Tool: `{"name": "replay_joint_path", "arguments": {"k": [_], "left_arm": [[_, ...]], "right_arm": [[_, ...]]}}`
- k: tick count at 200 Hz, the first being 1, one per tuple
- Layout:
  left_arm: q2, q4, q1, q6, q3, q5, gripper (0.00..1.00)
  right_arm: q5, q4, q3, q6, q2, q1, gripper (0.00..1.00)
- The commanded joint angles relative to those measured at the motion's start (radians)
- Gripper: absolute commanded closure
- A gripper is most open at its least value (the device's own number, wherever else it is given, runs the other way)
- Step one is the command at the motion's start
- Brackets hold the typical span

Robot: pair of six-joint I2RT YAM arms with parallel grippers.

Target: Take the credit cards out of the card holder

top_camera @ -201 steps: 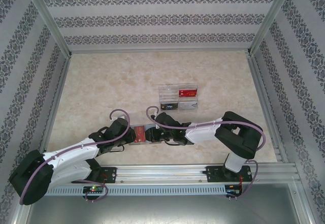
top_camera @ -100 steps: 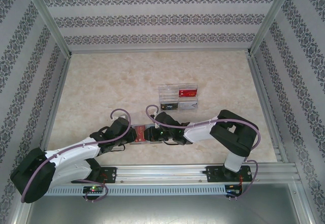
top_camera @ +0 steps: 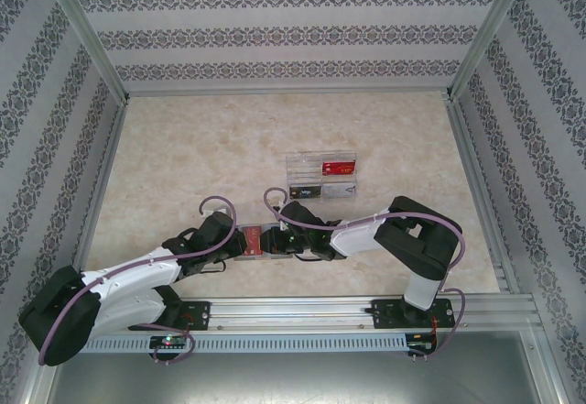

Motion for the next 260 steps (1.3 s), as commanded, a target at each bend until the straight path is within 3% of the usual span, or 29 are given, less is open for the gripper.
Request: {"name": "replay_joint_path", "arguments": {"k": [1,29,54,201,211,230,260], "left_arm": [[0.018,-0.020,0.011,-0.015,-0.027,0.023,0.85],[0.018,-0.019,0.012,-0.014,-0.028,0.025,0.86],[0.018,-0.020,0.012,-0.014,-0.027,0.025,0.86],[-0.003,-0.062,0.012,-0.009,-0.023,-0.003,0.89],[-0.001,-0.062,0.012,-0.007,-0.021,-0.001,0.90],[0.003,-0.059,0.012,-0.007,-0.019,-0.001,0.91],[0.020,-0.051,0.012,-0.007,-0.016,0.005,0.94]], "right_arm": [[-0.002,0.013,0.014,0.014,0.034,-0.008,0.81],[-0.005,0.013,0.015,0.018,0.040,-0.008,0.86],[0.001,0.011,0.010,0.021,0.036,-0.010,1.00],[0.026,0.013,-0.086,0.006,-0.059,-0.039,1.00],[0.021,0.017,-0.082,0.003,-0.059,-0.039,0.87],[0.012,0.029,-0.068,0.000,-0.054,-0.039,0.77],[-0.001,0.029,-0.041,-0.002,-0.030,-0.043,0.75]]}}
